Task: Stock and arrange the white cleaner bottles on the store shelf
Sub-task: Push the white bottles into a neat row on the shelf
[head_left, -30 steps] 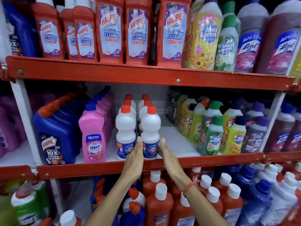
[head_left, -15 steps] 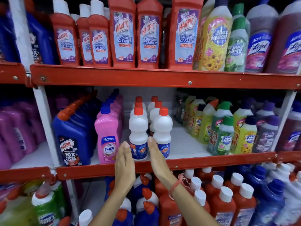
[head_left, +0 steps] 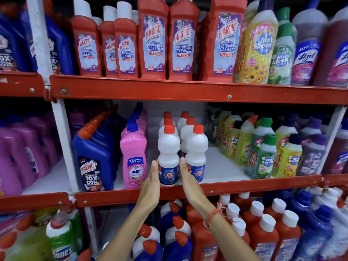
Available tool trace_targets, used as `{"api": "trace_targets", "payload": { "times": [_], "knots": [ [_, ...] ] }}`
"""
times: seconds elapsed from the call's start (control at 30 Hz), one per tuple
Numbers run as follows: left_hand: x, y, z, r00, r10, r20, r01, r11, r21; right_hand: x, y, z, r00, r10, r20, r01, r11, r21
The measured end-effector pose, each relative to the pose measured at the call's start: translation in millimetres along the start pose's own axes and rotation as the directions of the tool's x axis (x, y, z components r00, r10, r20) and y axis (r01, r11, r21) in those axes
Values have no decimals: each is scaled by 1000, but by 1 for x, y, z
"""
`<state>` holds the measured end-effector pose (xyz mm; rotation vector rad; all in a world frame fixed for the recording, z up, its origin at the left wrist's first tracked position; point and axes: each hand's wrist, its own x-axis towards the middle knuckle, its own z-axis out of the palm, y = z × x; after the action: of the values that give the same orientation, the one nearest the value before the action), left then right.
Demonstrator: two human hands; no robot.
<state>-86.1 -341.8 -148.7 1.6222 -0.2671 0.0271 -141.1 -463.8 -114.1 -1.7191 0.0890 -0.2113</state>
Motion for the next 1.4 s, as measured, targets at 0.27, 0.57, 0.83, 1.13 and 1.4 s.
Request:
{"api": "trace_targets", "payload": {
  "times": [0.27,0.57,0.83,1.13,1.4],
  "knots": [
    [-21,8,-14,993,68,-100,-72,996,-43,-7,1,23,919,-242,-311,208,968,-140],
    [-37,0,-77,930,138,-341,-86,983,164,11,-12,94,1000,-15,22,17,997,-78],
    [-33,1,-94,986,56,-154,-40,993,107,8,-5,103,999,-36,15,37,992,-117],
    [-35,-7,-103,985,54,-162,-37,994,105,5,1,104,1000,-29,8,30,992,-121],
    [-40,0,-99,979,39,-198,-20,995,100,6,1,99,997,-45,63,50,996,-73]
  ]
}}
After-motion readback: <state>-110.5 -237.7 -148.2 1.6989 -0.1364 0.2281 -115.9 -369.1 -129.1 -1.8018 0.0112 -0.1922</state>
